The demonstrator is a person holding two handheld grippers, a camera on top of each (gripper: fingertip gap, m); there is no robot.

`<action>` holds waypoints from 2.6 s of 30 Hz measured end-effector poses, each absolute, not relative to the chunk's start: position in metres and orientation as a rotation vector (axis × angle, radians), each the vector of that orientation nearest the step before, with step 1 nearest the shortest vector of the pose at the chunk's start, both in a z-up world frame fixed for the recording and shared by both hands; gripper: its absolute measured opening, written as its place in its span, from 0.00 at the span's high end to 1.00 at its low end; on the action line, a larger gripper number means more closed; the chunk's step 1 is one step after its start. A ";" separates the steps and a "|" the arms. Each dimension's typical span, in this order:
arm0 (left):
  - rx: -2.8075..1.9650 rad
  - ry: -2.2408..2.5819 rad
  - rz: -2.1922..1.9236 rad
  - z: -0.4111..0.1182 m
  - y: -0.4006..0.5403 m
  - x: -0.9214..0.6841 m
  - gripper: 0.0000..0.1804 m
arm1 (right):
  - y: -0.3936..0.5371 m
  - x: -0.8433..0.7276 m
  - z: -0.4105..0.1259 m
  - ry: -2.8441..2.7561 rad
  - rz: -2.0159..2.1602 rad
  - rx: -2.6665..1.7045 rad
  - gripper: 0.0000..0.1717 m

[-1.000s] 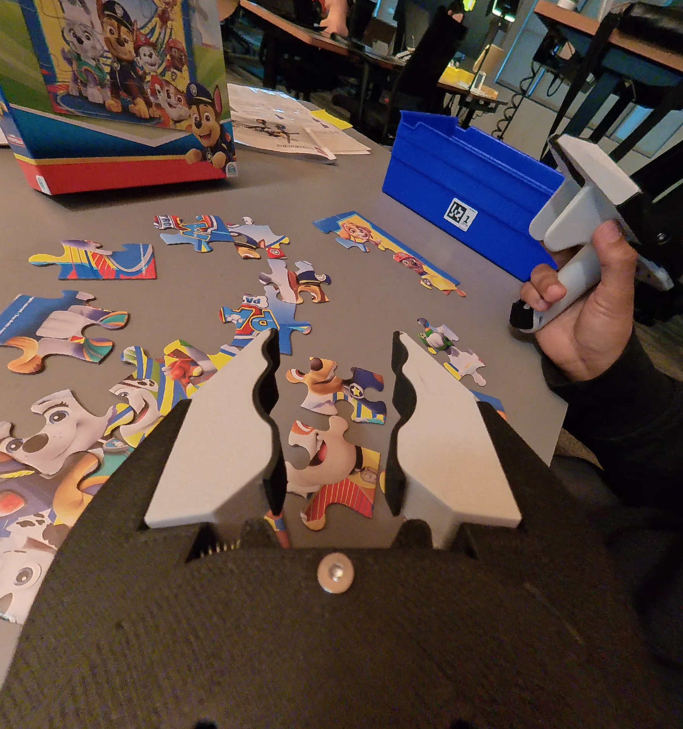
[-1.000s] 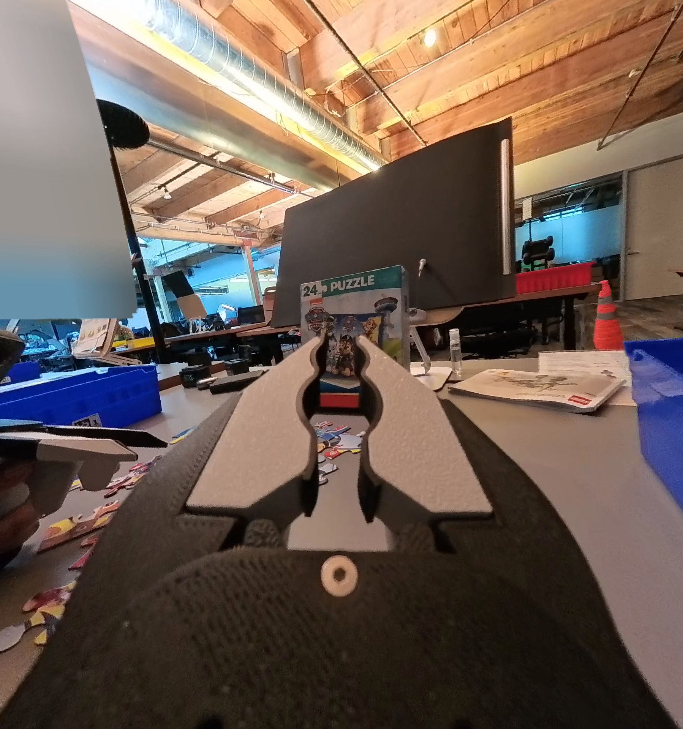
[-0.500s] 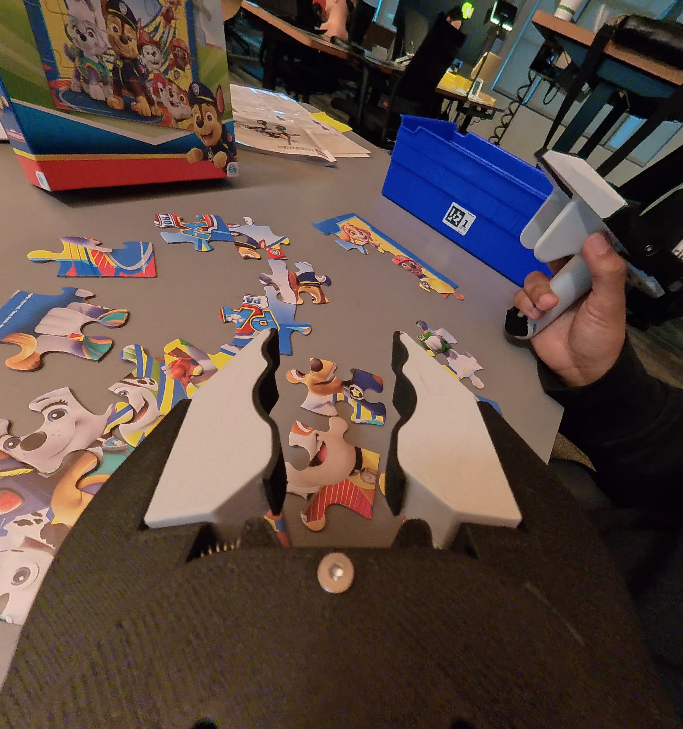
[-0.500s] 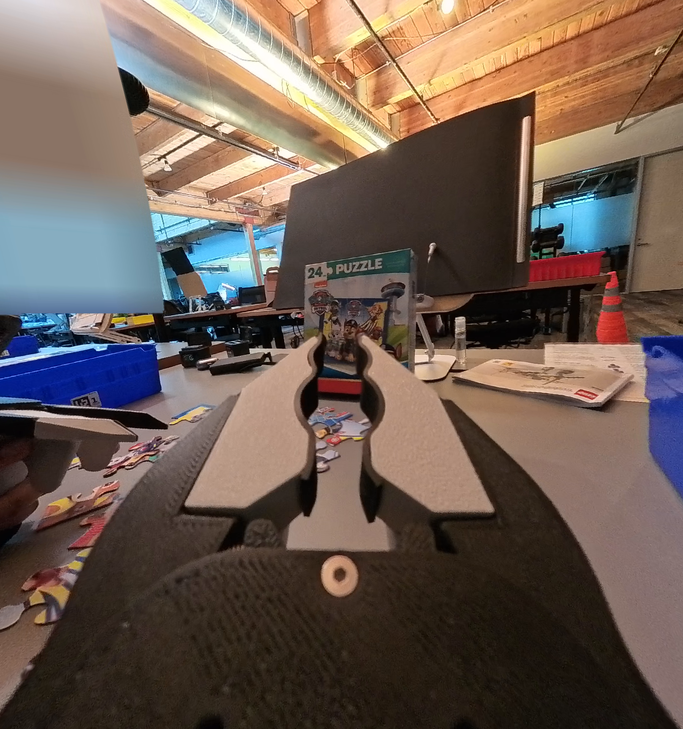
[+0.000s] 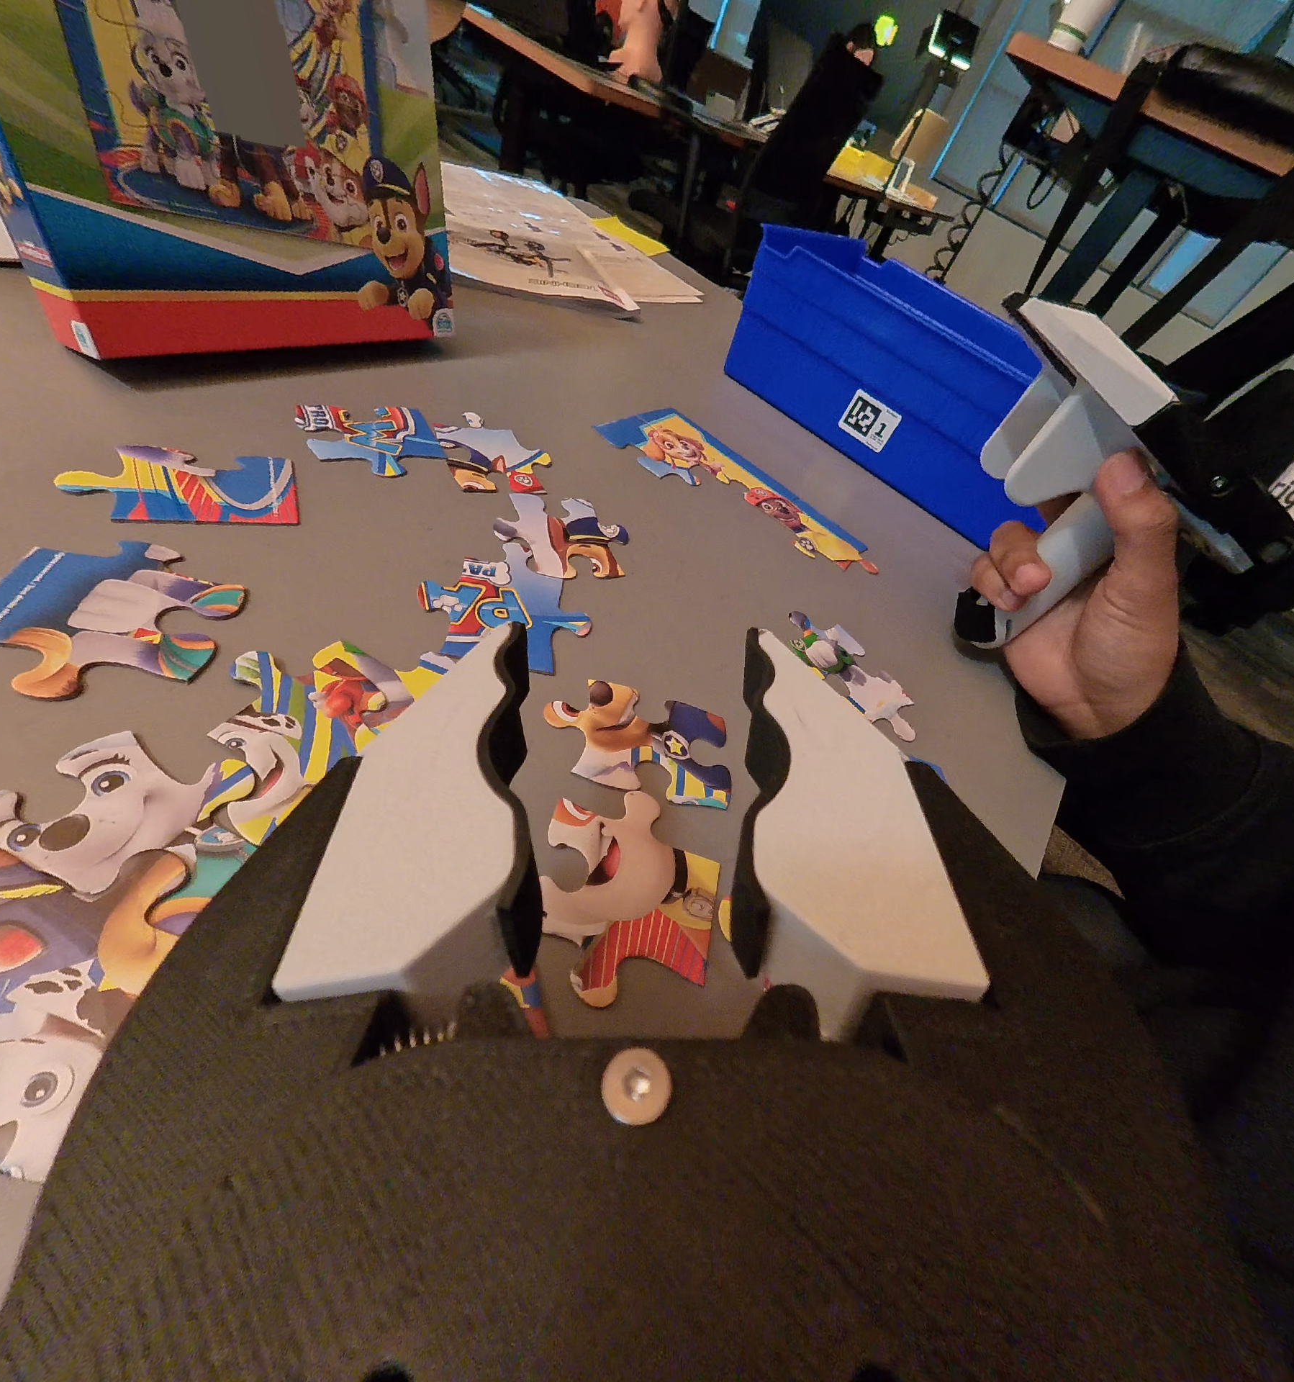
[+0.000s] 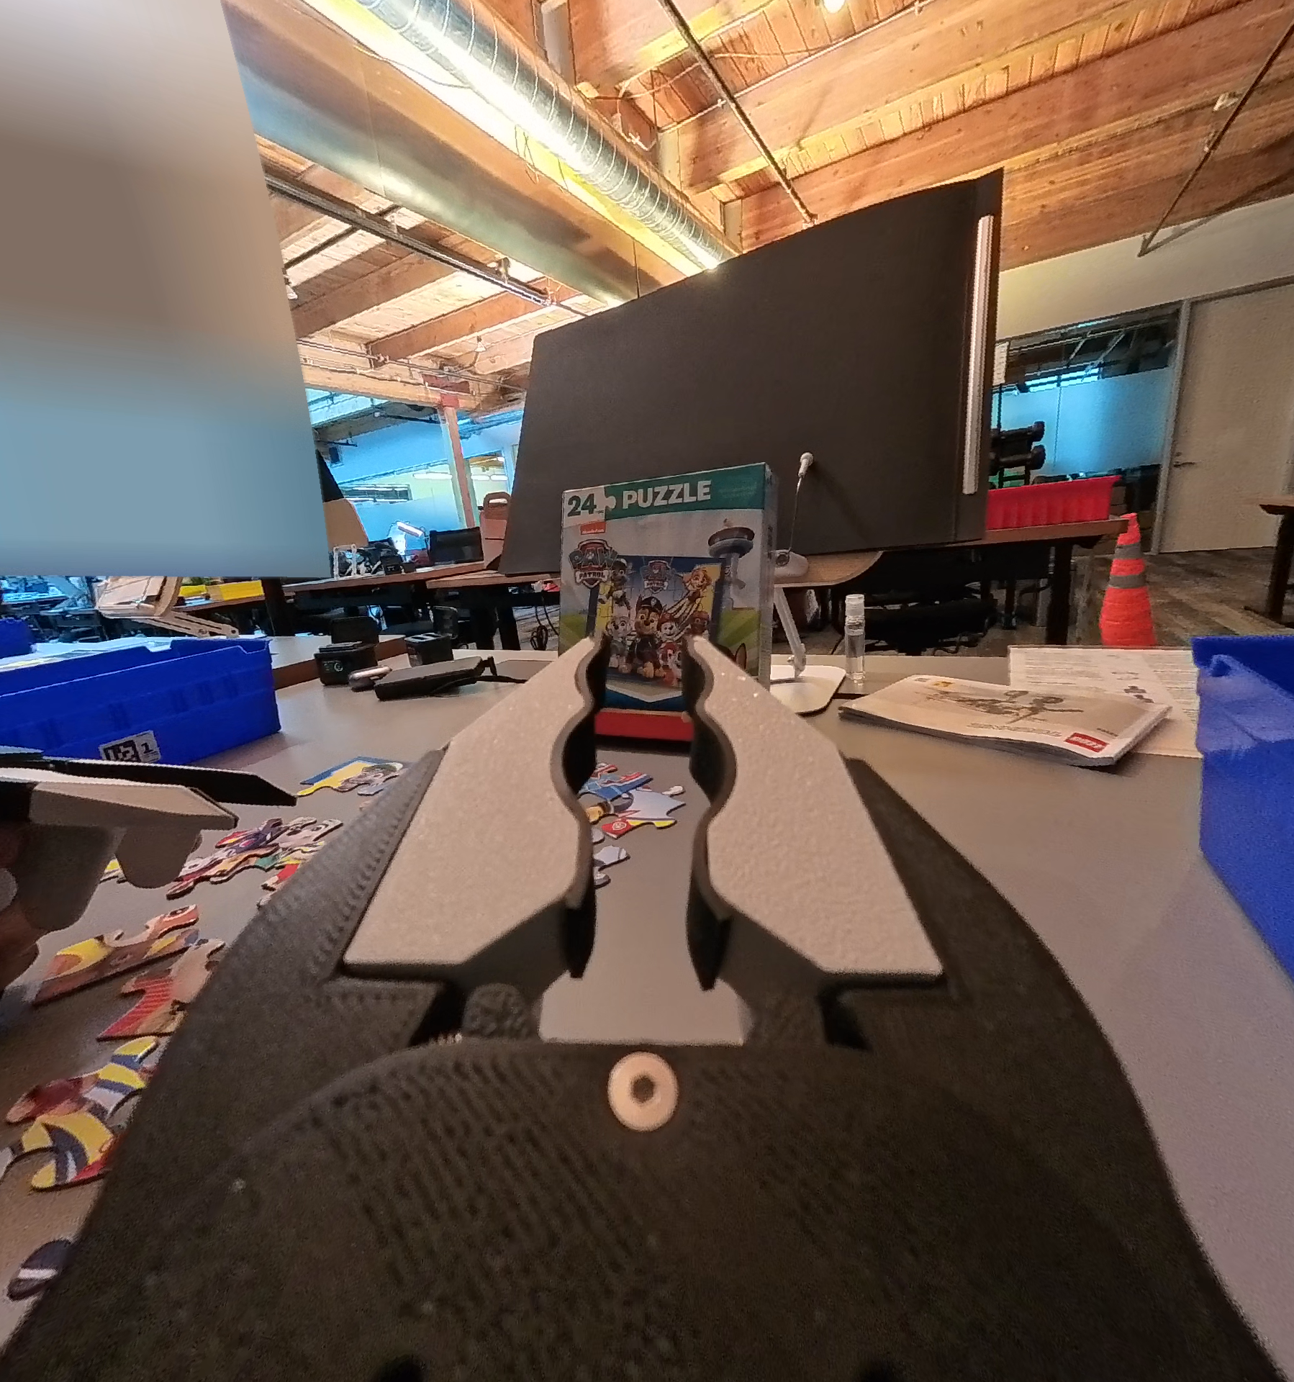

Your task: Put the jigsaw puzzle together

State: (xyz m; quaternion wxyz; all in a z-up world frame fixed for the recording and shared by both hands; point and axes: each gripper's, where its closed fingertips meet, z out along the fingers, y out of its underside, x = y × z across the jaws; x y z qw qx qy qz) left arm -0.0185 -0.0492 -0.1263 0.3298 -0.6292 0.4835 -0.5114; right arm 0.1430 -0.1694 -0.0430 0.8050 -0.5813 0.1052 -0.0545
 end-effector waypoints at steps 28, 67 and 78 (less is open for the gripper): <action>-1.695 1.001 -1.297 -0.105 -0.009 -0.029 0.49 | -0.161 0.140 -0.051 0.205 -0.107 -1.296 0.90; -1.741 1.587 -0.990 -0.137 -0.018 -0.064 0.62 | -0.157 0.142 -0.055 0.225 -0.046 -1.310 0.90; -1.687 1.735 -1.067 -0.162 -0.079 -0.057 0.61 | -0.155 0.141 -0.057 0.221 -0.049 -1.323 0.90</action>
